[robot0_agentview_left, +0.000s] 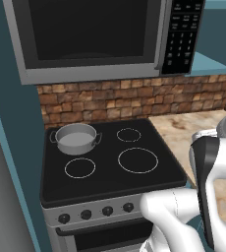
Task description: Turn on the burner for the pot on the stove. Wait thirty seconds for the pot to heat up. Then add the onion to the pot.
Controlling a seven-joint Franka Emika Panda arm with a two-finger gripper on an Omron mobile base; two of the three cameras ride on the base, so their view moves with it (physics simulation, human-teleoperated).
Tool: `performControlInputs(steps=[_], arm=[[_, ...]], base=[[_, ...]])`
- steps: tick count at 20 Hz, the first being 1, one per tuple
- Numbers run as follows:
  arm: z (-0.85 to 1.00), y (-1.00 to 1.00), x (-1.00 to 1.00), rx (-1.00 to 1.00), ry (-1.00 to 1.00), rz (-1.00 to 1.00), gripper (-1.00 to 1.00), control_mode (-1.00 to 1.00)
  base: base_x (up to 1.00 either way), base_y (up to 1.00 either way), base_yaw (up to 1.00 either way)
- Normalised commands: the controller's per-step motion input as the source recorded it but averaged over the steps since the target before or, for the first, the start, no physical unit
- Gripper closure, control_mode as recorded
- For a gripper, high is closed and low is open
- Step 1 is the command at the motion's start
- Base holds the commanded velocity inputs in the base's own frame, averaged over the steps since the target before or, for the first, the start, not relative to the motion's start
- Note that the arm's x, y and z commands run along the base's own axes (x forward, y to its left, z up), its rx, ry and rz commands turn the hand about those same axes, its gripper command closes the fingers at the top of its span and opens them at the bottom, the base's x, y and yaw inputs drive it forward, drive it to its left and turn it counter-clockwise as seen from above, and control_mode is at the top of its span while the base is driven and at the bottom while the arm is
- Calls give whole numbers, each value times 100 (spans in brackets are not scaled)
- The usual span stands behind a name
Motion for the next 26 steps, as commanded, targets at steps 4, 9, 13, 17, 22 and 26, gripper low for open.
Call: performControlInputs(steps=[4,9,13,17,22,26], arm=[[0,-5,0,0,0,-1,-100,-100],[-11,-43,5,0,2,-19,-100,-100],[-21,-66,7,0,7,-30,-100,-100],[-28,-66,1,1,6,-29,-100,-100],[-23,-35,0,0,3,-9,-100,-100],[-14,-62,0,9,0,-17,-100,-100]], base=[[0,0,0],[0,0,0],[0,0,0],[0,0,0],[0,0,0],[0,0,0]])
